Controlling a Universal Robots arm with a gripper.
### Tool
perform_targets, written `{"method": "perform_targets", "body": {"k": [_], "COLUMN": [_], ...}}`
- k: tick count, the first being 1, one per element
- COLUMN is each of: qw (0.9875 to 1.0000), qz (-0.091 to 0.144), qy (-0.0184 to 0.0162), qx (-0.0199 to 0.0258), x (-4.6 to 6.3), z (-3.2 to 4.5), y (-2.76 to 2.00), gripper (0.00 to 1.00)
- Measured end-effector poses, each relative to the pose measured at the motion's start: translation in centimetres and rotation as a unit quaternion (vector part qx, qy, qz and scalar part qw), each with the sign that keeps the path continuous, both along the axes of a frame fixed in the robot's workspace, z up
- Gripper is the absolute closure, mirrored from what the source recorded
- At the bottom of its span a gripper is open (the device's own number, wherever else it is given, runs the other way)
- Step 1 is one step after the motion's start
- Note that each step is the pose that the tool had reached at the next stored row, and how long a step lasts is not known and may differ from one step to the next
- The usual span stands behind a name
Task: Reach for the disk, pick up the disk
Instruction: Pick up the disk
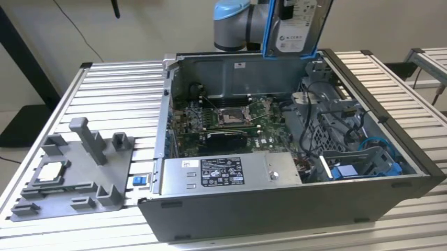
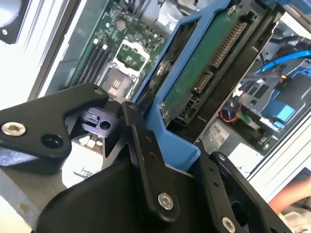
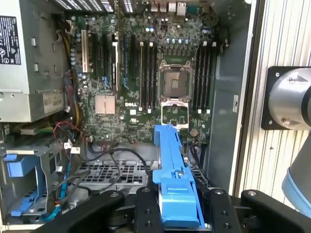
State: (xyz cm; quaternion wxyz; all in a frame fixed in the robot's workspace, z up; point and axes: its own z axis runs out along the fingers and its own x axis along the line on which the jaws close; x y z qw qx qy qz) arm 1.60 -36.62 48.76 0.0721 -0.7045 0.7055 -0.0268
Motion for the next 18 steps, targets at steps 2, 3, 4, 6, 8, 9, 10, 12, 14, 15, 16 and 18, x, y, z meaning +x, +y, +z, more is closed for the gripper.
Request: {"method": "perform_targets", "body": {"k": [2, 3, 4, 6, 8, 9, 10, 12, 14, 15, 16, 18], "qw": [1.0000, 1.0000, 1.0000, 1.0000, 1.0000, 1.0000, 1.0000, 0.9999, 0.9999, 0.9999, 0.9999, 0.9999], "qz": [0.000, 0.000, 0.001, 0.001, 0.001, 0.001, 0.001, 0.001, 0.001, 0.001, 0.001, 0.001], "qy": [0.0009, 0.0016, 0.0023, 0.0038, 0.0055, 0.0063, 0.0076, 0.0101, 0.0112, 0.0113, 0.0113, 0.0113], "qx": [-0.0001, -0.0001, -0.0001, 0.0000, 0.0000, 0.0000, 0.0000, -0.0001, 0.0001, 0.0001, 0.0000, -0.0001], "x": [0.9, 1.3, 1.7, 2.6, 3.6, 4.0, 4.4, 5.3, 5.8, 5.8, 5.8, 5.8], "z": [0.01, 0.01, 0.00, 0.00, 0.00, 0.00, 0.00, 0.00, -0.01, 0.00, 0.00, 0.00], "y": [0.00, 0.00, 0.00, 0.00, -0.01, -0.01, -0.02, -0.03, -0.04, -0.03, -0.03, -0.04], "gripper": [1.00, 1.00, 1.00, 1.00, 1.00, 1.00, 1.00, 1.00, 1.00, 1.00, 1.00, 1.00]}}
